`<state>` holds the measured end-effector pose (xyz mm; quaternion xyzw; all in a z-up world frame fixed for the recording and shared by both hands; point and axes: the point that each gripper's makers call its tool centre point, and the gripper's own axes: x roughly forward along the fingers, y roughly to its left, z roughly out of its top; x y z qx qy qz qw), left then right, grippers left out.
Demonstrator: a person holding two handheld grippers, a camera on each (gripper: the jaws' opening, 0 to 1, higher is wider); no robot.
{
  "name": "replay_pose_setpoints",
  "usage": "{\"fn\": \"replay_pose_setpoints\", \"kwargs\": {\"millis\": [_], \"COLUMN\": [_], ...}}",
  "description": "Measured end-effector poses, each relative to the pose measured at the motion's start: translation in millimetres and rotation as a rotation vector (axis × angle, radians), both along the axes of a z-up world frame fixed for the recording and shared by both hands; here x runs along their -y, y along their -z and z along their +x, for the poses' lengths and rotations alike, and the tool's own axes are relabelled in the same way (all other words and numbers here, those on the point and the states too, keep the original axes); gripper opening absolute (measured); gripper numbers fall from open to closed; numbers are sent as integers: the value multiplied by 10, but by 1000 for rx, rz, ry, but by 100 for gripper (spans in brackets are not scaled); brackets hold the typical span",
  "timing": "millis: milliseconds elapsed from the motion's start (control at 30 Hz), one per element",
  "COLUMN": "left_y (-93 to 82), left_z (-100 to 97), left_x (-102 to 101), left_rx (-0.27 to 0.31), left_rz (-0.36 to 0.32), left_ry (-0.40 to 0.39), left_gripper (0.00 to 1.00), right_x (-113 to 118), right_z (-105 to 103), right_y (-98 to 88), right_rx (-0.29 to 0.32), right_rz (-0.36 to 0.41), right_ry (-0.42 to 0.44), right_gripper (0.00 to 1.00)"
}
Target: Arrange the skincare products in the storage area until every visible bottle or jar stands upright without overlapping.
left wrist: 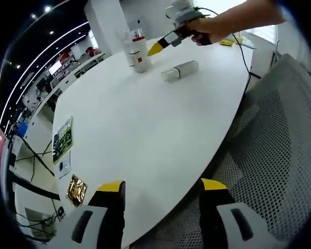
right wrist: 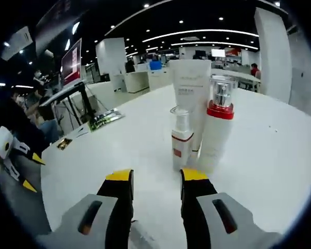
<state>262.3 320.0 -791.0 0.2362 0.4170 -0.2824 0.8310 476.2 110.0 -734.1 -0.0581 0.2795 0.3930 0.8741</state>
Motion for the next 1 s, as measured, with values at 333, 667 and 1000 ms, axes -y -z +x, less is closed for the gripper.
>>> {"fn": "replay_pose_setpoints", "kwargs": {"millis": [333,667,1000], "left_y": [-109,-152,-351], "left_z": [-4,10,65], "left_x": [155,151,274], "left_rx": [36,43,105], "left_rz": [5,9,-13], "left_ry": [74,67,86], "left_gripper": [61,62,62], "right_x": [258,337,372], "right_z": [-615,-714,-640], "right_y": [447,611,793], "right_rx": [-140,-128,-102], "right_rz": [-213,-311,-357], "right_ry": [-163,-221,-255], "right_gripper": [47,36,26]}}
